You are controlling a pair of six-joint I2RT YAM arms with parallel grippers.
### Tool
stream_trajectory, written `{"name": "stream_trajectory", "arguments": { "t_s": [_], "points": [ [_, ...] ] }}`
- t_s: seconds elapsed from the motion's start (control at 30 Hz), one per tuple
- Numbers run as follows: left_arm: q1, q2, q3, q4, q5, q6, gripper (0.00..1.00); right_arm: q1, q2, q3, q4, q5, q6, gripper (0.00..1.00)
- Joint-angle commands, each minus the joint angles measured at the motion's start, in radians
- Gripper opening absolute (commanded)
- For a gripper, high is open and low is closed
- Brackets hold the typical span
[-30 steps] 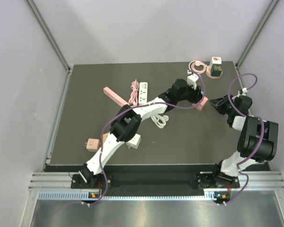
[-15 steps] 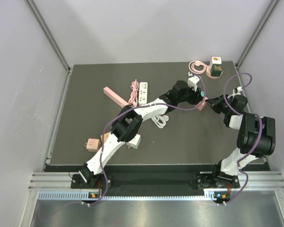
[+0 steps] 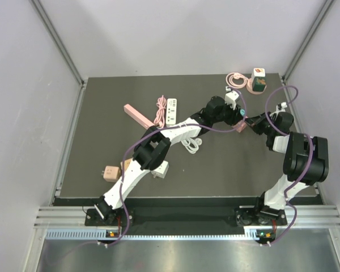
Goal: Pull the plug off the socket
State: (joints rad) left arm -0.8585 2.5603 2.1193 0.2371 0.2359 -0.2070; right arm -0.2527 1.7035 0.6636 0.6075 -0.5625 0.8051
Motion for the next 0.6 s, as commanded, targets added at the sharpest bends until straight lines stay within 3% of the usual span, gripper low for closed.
{"name": "stream_trajectory", "arguments": {
  "t_s": [0.0, 0.07, 0.57],
  "points": [
    [-0.016, -0.002, 0.024, 0.044, 0.003, 0.011, 0.06, 0.018, 0.03, 0.018, -0.087, 0.072, -0.058, 0.0],
    [-0.019, -0.008, 0.013, 0.057, -0.003, 0.015, 0.0, 0.026, 0.035, 0.016, -0.1, 0.085, -0.064, 0.0],
    [-0.022, -0.045, -0.016, 0.133, 0.02, -0.045, 0.0, 0.047, 0.088, 0.047, -0.166, 0.15, -0.101, 0.0]
  ]
}}
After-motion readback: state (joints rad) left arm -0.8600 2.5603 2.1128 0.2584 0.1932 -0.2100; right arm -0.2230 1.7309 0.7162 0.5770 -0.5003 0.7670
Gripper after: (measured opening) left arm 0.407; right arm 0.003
